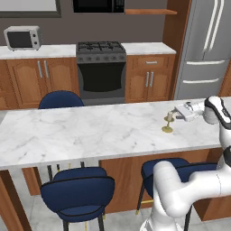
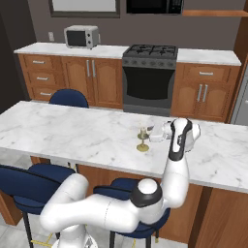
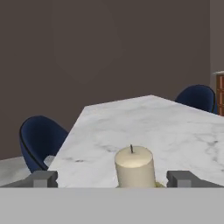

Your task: Get the candle and the liquor from the cabinet and move them to the dining counter.

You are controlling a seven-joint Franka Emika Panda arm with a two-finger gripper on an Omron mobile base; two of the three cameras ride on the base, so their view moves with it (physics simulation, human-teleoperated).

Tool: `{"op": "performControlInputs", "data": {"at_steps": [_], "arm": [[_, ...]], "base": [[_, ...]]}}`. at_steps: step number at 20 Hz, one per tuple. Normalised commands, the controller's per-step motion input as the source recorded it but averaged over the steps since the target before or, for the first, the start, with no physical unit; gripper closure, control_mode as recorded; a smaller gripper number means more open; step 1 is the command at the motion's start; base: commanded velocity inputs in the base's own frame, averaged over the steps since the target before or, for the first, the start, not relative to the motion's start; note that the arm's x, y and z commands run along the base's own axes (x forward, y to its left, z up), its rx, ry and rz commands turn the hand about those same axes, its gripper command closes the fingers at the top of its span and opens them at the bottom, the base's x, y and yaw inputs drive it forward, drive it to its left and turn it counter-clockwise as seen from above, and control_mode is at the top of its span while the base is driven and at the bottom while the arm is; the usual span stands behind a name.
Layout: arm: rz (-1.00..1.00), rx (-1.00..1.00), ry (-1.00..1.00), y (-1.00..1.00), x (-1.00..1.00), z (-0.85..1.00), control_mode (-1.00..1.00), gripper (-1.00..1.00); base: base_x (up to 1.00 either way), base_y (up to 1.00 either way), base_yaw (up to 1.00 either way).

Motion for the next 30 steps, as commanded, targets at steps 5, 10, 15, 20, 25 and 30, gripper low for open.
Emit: {"op": "performControlInputs", "data": {"at_steps": [5,10,15,20,25,30], "arm": [[-0.02,0.00,0.00,-0.24,-0.05,0.48,-1.00,-1.00],[-0.12,-0.01,0.00,-0.13,-0.18,0.49,-1.00,-1.00],[-0.25,-0.05,0.01,0.00,-0.39,0.29,-1.00,-1.00],[-0.33,-0.08,0.05,0.01,-0.59,0.33,-1.00,-1.00],[-0.39,-0.10,0.07,0.07,-0.90,0.20,-1.00,-1.00],[-0.46,-0.13,0.05,0.18,-0.94,0.03,-1.00,-1.00]], "base": [[0.00,0.00,0.00],[0.00,0.00,0.00],[0.00,0.00,0.00],[0.00,0.00,0.00],[0.00,0.00,0.00],[0.00,0.00,0.00]]}}
